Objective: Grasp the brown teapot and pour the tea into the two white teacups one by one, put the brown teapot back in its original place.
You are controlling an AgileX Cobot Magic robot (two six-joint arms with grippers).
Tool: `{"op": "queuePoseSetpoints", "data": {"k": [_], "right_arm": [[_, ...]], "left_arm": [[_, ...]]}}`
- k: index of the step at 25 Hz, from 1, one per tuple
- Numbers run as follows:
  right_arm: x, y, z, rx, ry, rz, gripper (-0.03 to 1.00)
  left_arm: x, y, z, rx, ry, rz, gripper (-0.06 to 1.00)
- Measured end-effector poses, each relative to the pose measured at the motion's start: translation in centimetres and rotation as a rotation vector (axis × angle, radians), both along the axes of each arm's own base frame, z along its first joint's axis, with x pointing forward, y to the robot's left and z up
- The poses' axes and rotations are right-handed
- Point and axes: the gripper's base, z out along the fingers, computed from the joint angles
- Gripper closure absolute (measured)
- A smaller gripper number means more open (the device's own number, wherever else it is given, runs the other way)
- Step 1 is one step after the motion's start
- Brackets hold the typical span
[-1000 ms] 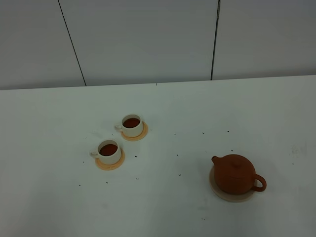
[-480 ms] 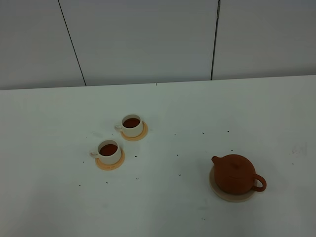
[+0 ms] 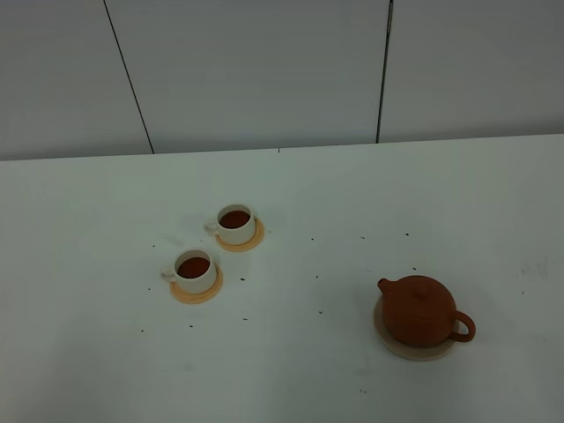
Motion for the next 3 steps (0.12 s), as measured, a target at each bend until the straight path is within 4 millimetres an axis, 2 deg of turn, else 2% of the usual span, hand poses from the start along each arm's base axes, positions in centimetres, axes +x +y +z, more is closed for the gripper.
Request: {"op": "queuePoseSetpoints", "data": {"k": [3], "right_arm": [[0.0, 0.0, 0.0, 0.0, 0.0, 0.0, 0.72]], "left_arm": [[0.0, 0.0, 0.0, 0.0, 0.0, 0.0, 0.7]]}}
